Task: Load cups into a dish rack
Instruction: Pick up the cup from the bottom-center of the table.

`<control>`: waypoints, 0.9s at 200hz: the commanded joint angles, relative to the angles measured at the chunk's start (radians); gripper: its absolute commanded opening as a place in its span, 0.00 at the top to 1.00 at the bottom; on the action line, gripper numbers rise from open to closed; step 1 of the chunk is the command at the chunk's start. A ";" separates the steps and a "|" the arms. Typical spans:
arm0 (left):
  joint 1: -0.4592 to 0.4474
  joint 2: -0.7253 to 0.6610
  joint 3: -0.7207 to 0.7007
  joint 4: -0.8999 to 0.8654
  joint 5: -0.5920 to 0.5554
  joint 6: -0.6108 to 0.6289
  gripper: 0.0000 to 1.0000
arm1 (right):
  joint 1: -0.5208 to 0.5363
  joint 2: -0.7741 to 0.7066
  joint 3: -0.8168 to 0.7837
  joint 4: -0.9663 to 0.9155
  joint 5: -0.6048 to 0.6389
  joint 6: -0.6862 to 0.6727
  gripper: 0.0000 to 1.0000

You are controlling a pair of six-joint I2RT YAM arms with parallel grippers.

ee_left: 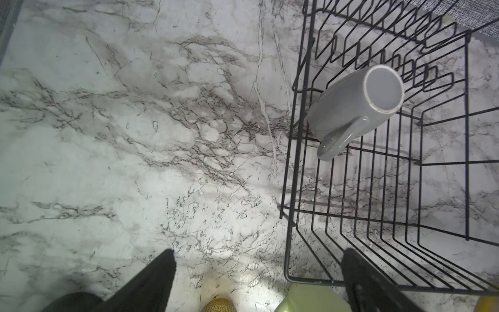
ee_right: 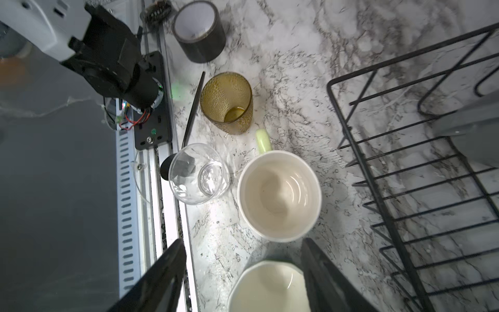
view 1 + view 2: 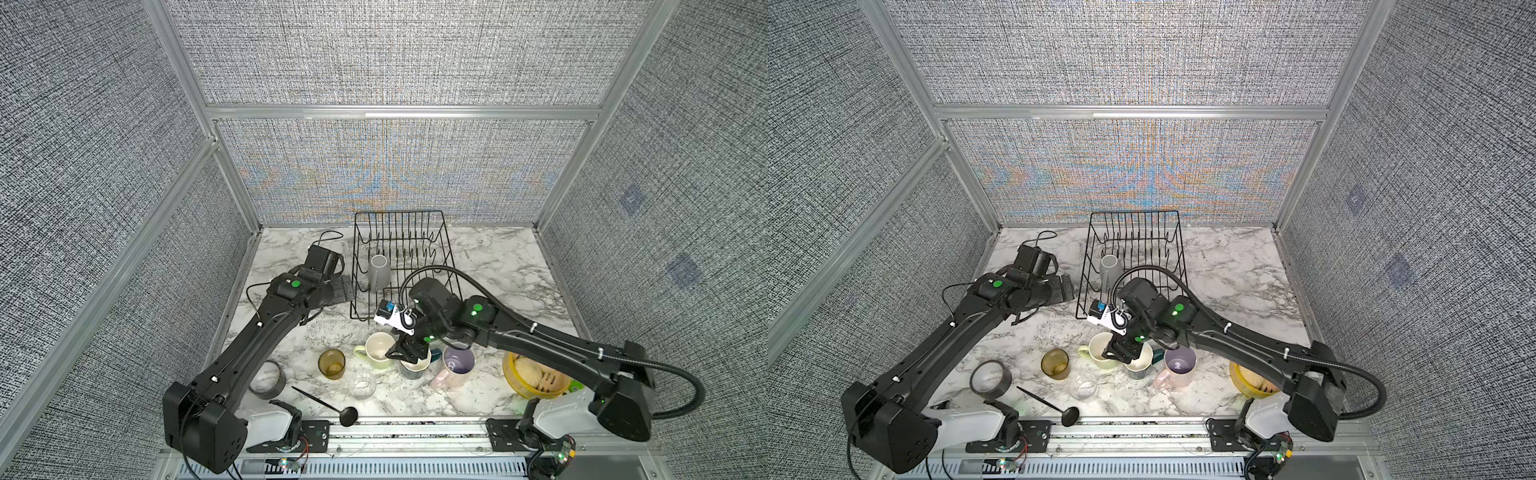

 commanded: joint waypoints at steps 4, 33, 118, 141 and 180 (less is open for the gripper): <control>0.014 -0.014 -0.019 0.007 0.003 -0.016 0.03 | 0.062 0.078 0.068 -0.045 0.007 -0.012 0.35; 0.030 -0.003 -0.012 -0.052 -0.051 -0.008 0.02 | 0.146 0.164 0.131 -0.088 0.012 -0.032 0.36; 0.223 -0.045 -0.143 -0.016 0.116 -0.038 0.00 | 0.218 0.372 0.291 -0.166 -0.046 -0.031 0.57; 0.267 -0.077 -0.176 0.008 0.132 -0.034 0.00 | 0.236 0.386 0.315 -0.183 -0.089 -0.004 0.58; 0.348 -0.106 -0.214 0.054 0.216 -0.039 0.00 | 0.283 0.402 0.272 -0.137 -0.076 0.058 0.59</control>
